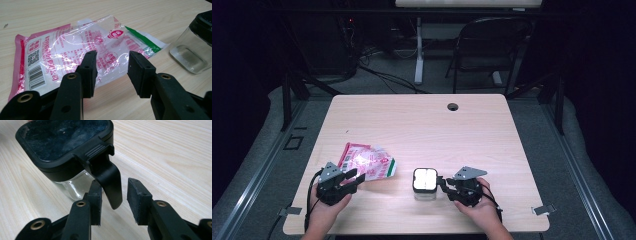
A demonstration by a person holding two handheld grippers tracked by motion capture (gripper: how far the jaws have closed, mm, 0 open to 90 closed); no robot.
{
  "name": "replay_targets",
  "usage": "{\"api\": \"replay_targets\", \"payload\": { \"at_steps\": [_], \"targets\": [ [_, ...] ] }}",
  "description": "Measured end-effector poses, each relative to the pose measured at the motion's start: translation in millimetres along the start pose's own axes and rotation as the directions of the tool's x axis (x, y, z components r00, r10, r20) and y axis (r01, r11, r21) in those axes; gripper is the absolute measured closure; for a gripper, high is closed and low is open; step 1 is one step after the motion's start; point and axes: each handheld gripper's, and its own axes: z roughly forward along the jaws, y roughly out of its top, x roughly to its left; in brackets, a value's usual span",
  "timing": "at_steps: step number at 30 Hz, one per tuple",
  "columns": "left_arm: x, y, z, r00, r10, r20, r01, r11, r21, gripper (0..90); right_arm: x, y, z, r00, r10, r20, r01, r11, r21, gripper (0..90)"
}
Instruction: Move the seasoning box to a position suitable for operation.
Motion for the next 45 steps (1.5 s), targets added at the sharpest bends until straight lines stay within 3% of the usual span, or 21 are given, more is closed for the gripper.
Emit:
{"api": "replay_targets", "payload": {
  "at_steps": [4,7,10,13,16,20,24,28,29,33,45],
  "targets": [
    [-0.3,2.0,-2.3,0.9999,0.006,0.009,-0.006,0.9998,0.018,59.0,-0.3,1.2,-5.9,0.9999,0.007,-0.010,-0.007,1.000,0.003,64.5],
    [-1.5,3.1,-2.1,0.9995,-0.012,0.029,0.012,0.9998,0.013,57.7,0.8,3.6,-9.5,0.9999,0.015,-0.006,-0.015,1.000,0.009,63.9],
    [-3.6,5.4,-1.3,0.9993,0.022,0.031,-0.023,0.9994,0.024,56.2,3.2,6.7,-13.6,0.9998,0.019,-0.007,-0.019,1.000,0.023,63.2],
    [-6.8,9.2,-0.7,0.9980,0.004,0.062,-0.005,0.9998,0.022,56.2,5.3,9.3,-18.4,0.9995,0.032,-0.003,-0.032,0.999,0.023,62.4],
    [-10.4,14.6,-1.2,0.9959,-0.015,0.089,0.015,0.9999,0.009,54.5,5.3,11.8,-24.9,0.9976,0.069,-0.002,-0.068,0.997,0.020,61.6],
    [-16.5,22.9,0.0,0.9949,-0.042,0.091,0.043,0.9990,-0.009,49.1,0.8,16.8,-33.8,0.9892,0.146,0.001,-0.146,0.989,-0.002,58.8],
    [-22.4,30.8,5.2,0.9936,-0.064,0.093,0.065,0.9979,-0.002,48.0,-2.9,23.6,-37.8,0.9853,0.171,0.007,-0.171,0.985,-0.005,56.8],
    [-30.2,40.3,11.9,0.9920,-0.051,0.115,0.052,0.9987,-0.003,51.6,-0.3,31.5,-37.9,0.9838,0.179,0.018,-0.178,0.984,-0.024,53.8],
    [-32.8,42.6,14.1,0.9910,-0.053,0.123,0.053,0.9986,0.004,53.0,0.5,33.2,-36.9,0.9797,0.199,0.022,-0.199,0.980,-0.016,52.5],
    [-42.1,52.2,26.2,0.9855,-0.061,0.159,0.058,0.9981,0.018,56.6,2.5,41.4,-34.2,0.9674,0.253,0.007,-0.253,0.967,0.011,58.9],
    [-68.1,64.8,50.0,0.9799,-0.022,0.199,0.019,0.9997,0.012,59.5,7.7,58.2,-26.7,0.9667,0.253,0.039,-0.254,0.967,0.013,68.1]
  ]
}}
